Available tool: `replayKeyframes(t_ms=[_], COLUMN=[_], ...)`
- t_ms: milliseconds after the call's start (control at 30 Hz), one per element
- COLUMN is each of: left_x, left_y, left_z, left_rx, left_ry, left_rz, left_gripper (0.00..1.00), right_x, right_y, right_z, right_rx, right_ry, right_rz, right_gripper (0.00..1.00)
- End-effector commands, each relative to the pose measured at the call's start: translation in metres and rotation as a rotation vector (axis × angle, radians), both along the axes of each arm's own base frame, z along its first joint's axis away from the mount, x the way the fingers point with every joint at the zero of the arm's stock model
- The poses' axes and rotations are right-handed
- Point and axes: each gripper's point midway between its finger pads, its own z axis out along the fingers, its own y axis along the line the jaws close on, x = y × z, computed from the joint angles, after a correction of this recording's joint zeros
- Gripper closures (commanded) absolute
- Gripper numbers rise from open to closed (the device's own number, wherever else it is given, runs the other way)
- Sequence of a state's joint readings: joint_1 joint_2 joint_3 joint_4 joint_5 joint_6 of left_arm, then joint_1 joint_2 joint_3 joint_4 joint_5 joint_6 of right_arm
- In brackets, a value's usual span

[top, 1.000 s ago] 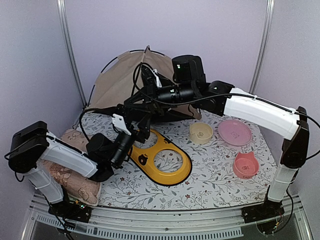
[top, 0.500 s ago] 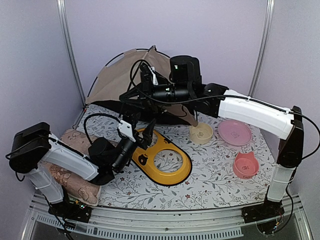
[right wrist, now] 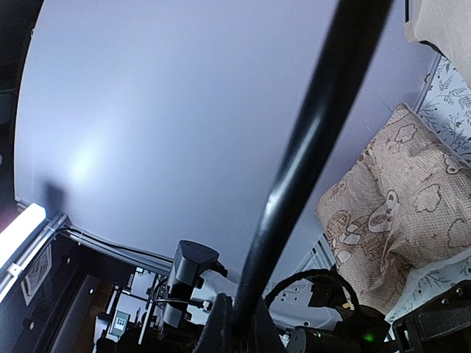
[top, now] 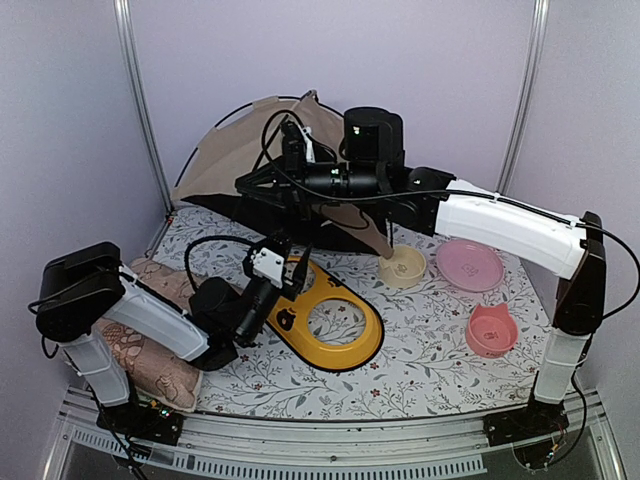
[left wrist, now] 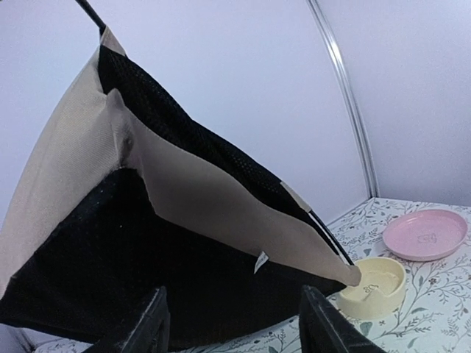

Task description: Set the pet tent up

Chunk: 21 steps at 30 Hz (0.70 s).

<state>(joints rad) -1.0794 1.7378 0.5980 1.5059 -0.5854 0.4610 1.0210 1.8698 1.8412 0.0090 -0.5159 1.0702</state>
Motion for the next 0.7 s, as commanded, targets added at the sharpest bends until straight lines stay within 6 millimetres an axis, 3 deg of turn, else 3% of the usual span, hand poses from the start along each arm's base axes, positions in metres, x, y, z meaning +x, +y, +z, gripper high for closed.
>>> replayKeyframes(t_ms=[0,667], left_x=[-0.007,-0.005], left_y=[0.033,0.049], left_z=[0.065,0.096], left_rx=[-0.226,-0.161], left_ry=[-0.185,-0.288], left_rz=[0.056,0.17], left_gripper=[0.38,0.37], right_x=[-0.002,-0.002], right_y=[-0.002,0.002], right_z=[0.041,0.037], right_rx=[0.114,0.109], right_ry=[-0.091,-0.083], right_rz=[-0.007,0.005], right_gripper=[1.0,1.0])
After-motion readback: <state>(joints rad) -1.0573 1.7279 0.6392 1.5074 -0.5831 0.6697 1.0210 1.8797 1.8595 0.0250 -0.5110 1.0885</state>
